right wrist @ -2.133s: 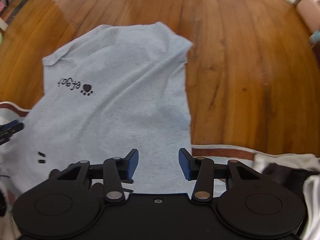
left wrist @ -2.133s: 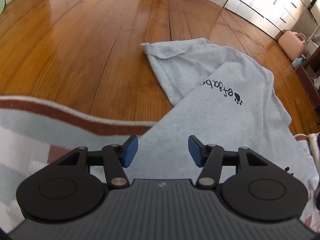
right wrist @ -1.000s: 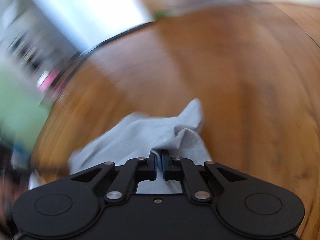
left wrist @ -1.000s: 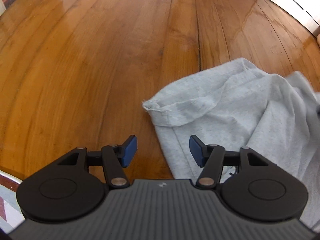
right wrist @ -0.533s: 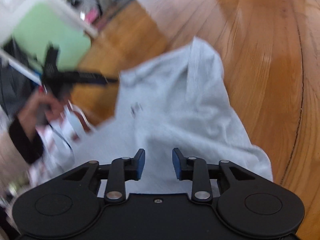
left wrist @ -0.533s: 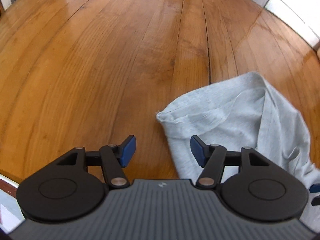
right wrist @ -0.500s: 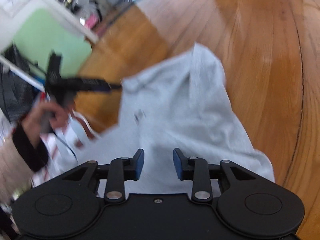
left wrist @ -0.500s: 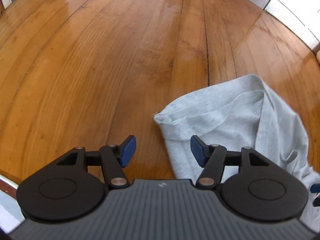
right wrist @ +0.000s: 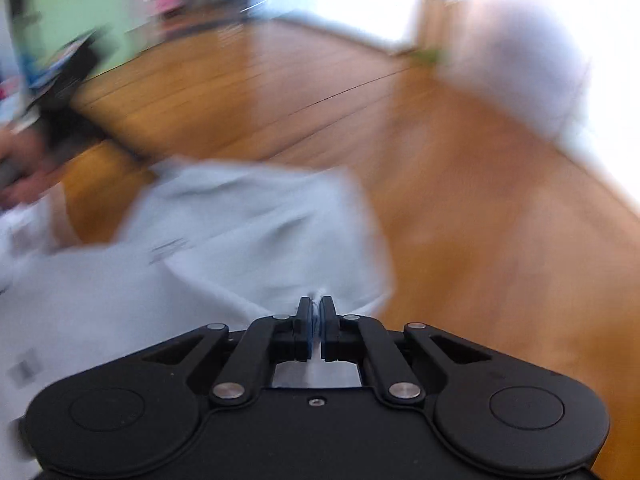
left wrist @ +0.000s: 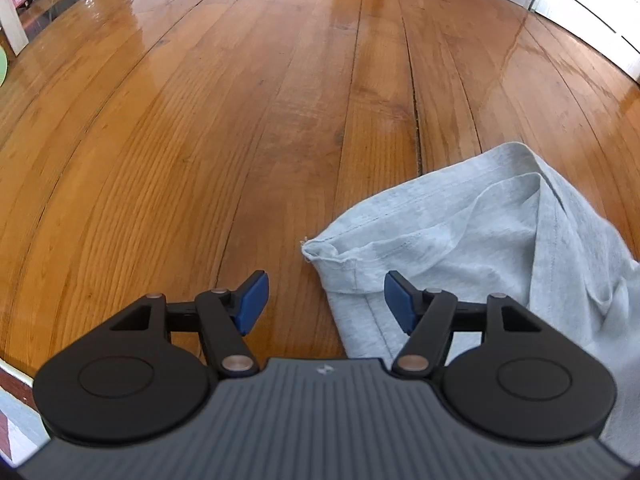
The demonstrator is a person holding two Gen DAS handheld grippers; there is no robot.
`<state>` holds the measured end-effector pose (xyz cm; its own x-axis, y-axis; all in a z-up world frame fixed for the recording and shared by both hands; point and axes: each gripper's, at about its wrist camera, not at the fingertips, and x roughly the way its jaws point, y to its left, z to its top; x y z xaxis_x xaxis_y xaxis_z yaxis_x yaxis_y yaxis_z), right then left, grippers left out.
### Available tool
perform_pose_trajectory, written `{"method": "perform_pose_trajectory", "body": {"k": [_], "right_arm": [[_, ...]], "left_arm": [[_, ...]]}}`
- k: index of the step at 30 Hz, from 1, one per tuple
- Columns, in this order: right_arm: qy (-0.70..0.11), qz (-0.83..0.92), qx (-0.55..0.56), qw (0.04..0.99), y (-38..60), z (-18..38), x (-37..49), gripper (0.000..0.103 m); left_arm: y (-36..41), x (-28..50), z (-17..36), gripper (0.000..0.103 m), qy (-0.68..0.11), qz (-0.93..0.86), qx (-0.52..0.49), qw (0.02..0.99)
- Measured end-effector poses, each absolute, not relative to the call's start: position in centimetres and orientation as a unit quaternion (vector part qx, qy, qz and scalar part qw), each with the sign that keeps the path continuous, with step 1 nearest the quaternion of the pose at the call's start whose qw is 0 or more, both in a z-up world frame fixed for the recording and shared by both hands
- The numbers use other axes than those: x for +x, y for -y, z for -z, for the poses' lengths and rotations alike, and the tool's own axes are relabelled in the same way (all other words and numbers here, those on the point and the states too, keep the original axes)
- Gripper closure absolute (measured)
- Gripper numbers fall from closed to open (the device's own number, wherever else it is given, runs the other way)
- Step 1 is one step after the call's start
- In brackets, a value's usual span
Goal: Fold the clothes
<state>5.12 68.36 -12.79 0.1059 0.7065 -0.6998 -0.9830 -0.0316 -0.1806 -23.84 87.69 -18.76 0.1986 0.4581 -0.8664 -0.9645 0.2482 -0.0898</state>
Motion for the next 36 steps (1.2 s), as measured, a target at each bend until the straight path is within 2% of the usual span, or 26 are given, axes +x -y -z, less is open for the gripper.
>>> {"method": "perform_pose_trajectory", "body": {"k": [2,4,8,11,14,17,19,23,25,26,27,28,29,30,31,32,34,36], "right_arm": [[-0.150,-0.579,-0.325,0.732,-67.5,11.4,7.1,0.099],[-0.139,-0.550,-0.321,0.759,-66.9,10.5,8.9,0.099],[-0.193,-0.499,-0.397,0.746,-67.0,13.6,10.6,0.099],[-0.284,-0.433,-0.445,0.730,-68.0,17.6,12.8,0.099],[-0.319,-0.418,-0.396,0.753,-68.3,17.3,14.2,0.096],[-0.327,-0.430,-0.307,0.783,-68.8,15.1,15.1,0.070],[-0.343,-0.473,-0.227,0.779,-69.9,13.5,15.8,0.069],[-0.506,-0.535,-0.135,0.663,-73.9,14.8,18.5,0.064],[-0.550,-0.491,-0.108,0.667,-75.0,16.9,19.3,0.055],[-0.569,-0.466,-0.098,0.671,-75.5,18.0,19.6,0.046],[-0.578,-0.454,-0.097,0.671,-75.8,18.8,19.5,0.046],[-0.578,-0.457,-0.105,0.667,-75.8,19.3,19.0,0.046],[-0.579,-0.460,-0.112,0.664,-75.8,19.8,18.5,0.051],[-0.580,-0.463,-0.120,0.660,-75.9,20.3,18.0,0.075],[-0.571,-0.474,-0.136,0.657,-75.7,20.4,17.2,0.094],[-0.550,-0.490,-0.158,0.658,-75.1,20.3,16.2,0.103],[-0.498,-0.533,-0.190,0.657,-73.6,19.8,14.5,0.102],[-0.480,-0.578,-0.214,0.624,-72.0,19.6,13.3,0.102]], "left_arm": [[-87.7,-24.1,18.8,0.040,-0.366,-0.512,-0.342,0.698],[-87.8,-24.1,18.8,0.040,-0.361,-0.511,-0.343,0.700],[-87.7,-23.7,19.2,0.038,-0.360,-0.503,-0.338,0.709],[-87.8,-23.2,19.7,0.037,-0.371,-0.499,-0.323,0.713],[-87.8,-22.7,20.0,0.037,-0.379,-0.501,-0.312,0.713],[-88.0,-22.3,19.9,0.037,-0.376,-0.502,-0.308,0.715],[-88.1,-22.0,19.8,0.037,-0.371,-0.500,-0.308,0.719],[-88.1,-21.4,19.5,0.037,-0.368,-0.499,-0.303,0.724],[-88.2,-21.4,19.4,0.040,-0.363,-0.495,-0.313,0.725],[-88.4,-21.3,19.6,0.047,-0.362,-0.490,-0.324,0.724],[-88.7,-21.3,19.7,0.052,-0.362,-0.486,-0.334,0.722],[-88.9,-21.2,19.9,0.057,-0.362,-0.481,-0.344,0.721],[-89.2,-21.2,20.1,0.058,-0.361,-0.478,-0.353,0.718],[-89.4,-21.1,20.4,0.061,-0.361,-0.482,-0.359,0.713],[-89.6,-21.1,20.8,0.072,-0.364,-0.487,-0.361,0.707],[-89.8,-21.1,21.0,0.078,-0.366,-0.492,-0.362,0.702],[-89.6,-21.0,21.3,0.080,-0.363,-0.502,-0.357,0.699],[-89.5,-21.1,21.4,0.081,-0.360,-0.505,-0.354,0.700]]}}
